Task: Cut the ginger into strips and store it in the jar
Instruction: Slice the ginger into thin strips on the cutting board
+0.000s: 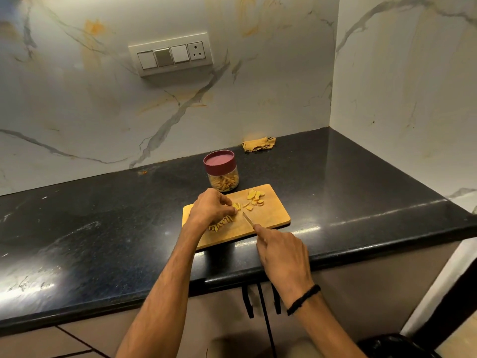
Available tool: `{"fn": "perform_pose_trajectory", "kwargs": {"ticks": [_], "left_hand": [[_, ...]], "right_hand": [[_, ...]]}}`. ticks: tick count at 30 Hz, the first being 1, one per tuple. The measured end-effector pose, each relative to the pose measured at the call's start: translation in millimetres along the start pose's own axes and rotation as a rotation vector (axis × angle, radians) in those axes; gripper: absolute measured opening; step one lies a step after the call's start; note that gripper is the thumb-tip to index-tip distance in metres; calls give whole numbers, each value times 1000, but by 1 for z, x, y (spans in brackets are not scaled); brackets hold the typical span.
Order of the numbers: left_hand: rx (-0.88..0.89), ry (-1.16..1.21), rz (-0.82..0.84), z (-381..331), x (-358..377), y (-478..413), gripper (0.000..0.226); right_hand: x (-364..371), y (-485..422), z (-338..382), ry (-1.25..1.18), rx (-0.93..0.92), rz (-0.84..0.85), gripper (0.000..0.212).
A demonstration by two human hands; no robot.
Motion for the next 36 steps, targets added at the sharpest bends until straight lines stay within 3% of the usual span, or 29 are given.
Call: {"fn": "perform_pose_trajectory", "kwargs": {"ticks": [7,14,36], "left_hand": [[44,-42,2,-2,2,-2,29],[63,-46,-41,2,5,-4,27],[62,-16,-72,9,6,-4,23]], "right_hand": [[-2,-20,3,-137,85,-61,41],[14,-31,9,-137,101,-15,40],[22,-33,9,-180,117,-94,42]]}}
Point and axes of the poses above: each hand's wrist, its own y-axis away from the middle knuckle, its own x-axis out of the palm, z = x × y, the point moved 5 cm from there along -y, towards the middle knuckle, and after that the axes turned 14 degrees about -z, right-handed, at the moved point
